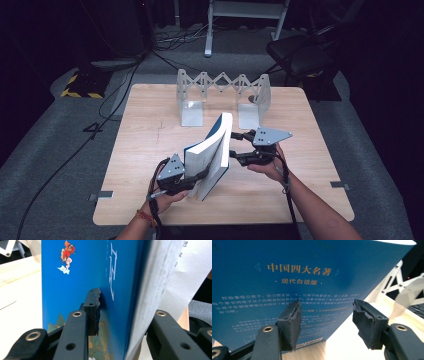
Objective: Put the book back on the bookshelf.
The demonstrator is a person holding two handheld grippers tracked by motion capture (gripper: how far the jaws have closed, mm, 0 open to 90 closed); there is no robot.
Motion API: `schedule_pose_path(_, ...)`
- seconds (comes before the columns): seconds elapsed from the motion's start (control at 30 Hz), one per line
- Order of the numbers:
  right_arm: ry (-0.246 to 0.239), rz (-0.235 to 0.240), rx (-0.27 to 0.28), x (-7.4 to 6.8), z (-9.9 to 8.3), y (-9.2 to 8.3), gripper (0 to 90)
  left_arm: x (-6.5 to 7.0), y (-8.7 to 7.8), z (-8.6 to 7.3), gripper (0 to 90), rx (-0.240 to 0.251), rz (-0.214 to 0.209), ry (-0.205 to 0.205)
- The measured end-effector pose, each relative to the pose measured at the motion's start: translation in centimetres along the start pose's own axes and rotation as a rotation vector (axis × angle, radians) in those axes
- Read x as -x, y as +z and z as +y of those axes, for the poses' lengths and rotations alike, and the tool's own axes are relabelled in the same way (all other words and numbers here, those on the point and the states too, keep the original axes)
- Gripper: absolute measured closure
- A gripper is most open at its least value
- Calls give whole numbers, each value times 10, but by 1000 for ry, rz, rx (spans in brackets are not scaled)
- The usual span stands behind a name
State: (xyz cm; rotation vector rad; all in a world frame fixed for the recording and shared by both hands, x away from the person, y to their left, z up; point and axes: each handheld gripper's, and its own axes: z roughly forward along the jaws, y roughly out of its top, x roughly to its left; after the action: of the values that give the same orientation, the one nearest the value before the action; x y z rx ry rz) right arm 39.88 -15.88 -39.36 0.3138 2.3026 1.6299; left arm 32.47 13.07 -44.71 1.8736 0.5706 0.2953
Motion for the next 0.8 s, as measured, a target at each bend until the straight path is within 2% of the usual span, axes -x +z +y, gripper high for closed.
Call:
schedule_pose_path(0.03, -5, -17, -1, 1, 0, -4, 402, 0, 6, 2, 647, 8, -14, -11)
schedule_pose_path(0.1, -3, -21, -1, 3, -1, -7, 402, 0, 10, 3, 649, 10, -20, -4)
schedule_pose_path(0.17, 8, -31, 7, 7, -4, -15, 402, 0, 22, 6, 653, 20, -47, -22)
schedule_pose_path(0.3, 12, -54, 1, 12, -6, -25, 402, 0, 36, 12, 653, 18, -64, -17)
schedule_pose_path(0.5, 4, -120, -29, 18, -12, -53, 402, 4, 63, 22, 652, 17, -124, -18)
schedule_pose_path(0.57, 6, -135, -26, 19, -15, -62, 402, 5, 72, 25, 652, 20, -142, -13)
schedule_pose_path(0.7, 25, -160, -12, 21, -19, -76, 402, 8, 86, 28, 649, 30, -173, -26)
schedule_pose_path(0.8, 32, -169, 8, 20, -20, -84, 402, 9, 88, 31, 651, 28, -171, -5)
